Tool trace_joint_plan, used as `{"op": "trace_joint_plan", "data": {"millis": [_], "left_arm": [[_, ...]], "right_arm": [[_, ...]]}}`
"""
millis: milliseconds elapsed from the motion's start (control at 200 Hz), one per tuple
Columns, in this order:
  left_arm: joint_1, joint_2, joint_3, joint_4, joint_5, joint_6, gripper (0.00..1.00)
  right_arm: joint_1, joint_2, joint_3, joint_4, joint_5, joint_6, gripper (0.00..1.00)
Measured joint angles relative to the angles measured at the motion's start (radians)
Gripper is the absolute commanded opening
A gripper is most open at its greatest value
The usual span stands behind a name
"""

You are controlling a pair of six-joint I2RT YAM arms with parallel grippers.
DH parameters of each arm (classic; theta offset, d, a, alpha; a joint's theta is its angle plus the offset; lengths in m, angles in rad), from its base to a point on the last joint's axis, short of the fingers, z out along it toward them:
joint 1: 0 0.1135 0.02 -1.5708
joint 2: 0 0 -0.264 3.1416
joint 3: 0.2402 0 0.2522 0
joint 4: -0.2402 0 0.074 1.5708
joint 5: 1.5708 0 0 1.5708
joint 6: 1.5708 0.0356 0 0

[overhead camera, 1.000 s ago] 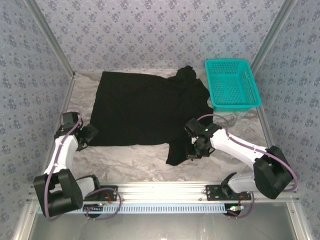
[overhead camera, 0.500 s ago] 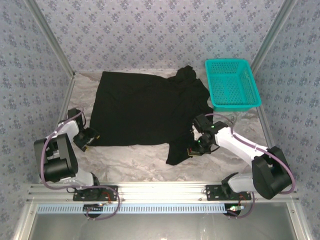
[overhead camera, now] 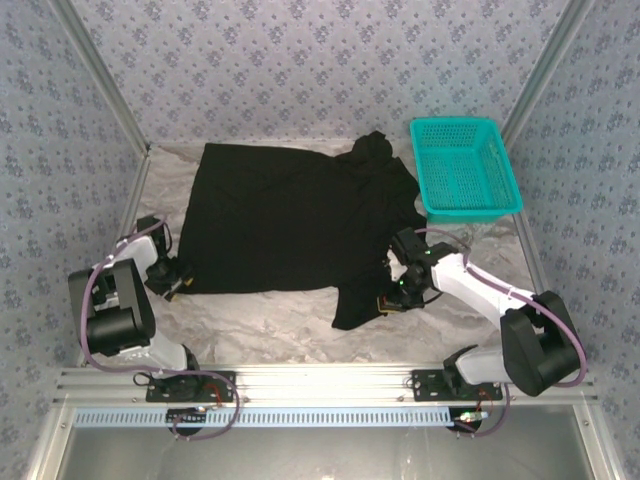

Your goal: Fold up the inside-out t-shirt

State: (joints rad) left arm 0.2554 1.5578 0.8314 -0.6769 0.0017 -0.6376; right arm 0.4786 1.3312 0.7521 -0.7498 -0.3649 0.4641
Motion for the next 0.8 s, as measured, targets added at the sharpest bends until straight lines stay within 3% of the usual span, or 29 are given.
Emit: {"op": "trace_joint_plan", "data": {"millis": [90, 365, 669, 799], "left_arm": [[0.002, 0.004, 0.006, -0.010, -0.008, 0.003, 0.25], [0.000, -0.002, 0.009, 0.008, -0.006, 0.010, 0.17], [-0.003, -0.139, -0.042, 0.040, 0.016, 0.050, 0.00], [-0.002, -0.181, -0.041, 0.000, 0.036, 0.089, 0.00]], "right_arm": [[-0.003, 0.000, 0.000, -0.001, 0.000, -0.002, 0.00], [-0.020, -0.037, -0.002, -0.017, 0.005, -0.013, 0.00], [-0.026, -0.327, -0.008, -0.111, 0.011, 0.008, 0.00], [-0.026, -0.471, -0.007, -0.186, 0.032, 0.059, 0.00]]}}
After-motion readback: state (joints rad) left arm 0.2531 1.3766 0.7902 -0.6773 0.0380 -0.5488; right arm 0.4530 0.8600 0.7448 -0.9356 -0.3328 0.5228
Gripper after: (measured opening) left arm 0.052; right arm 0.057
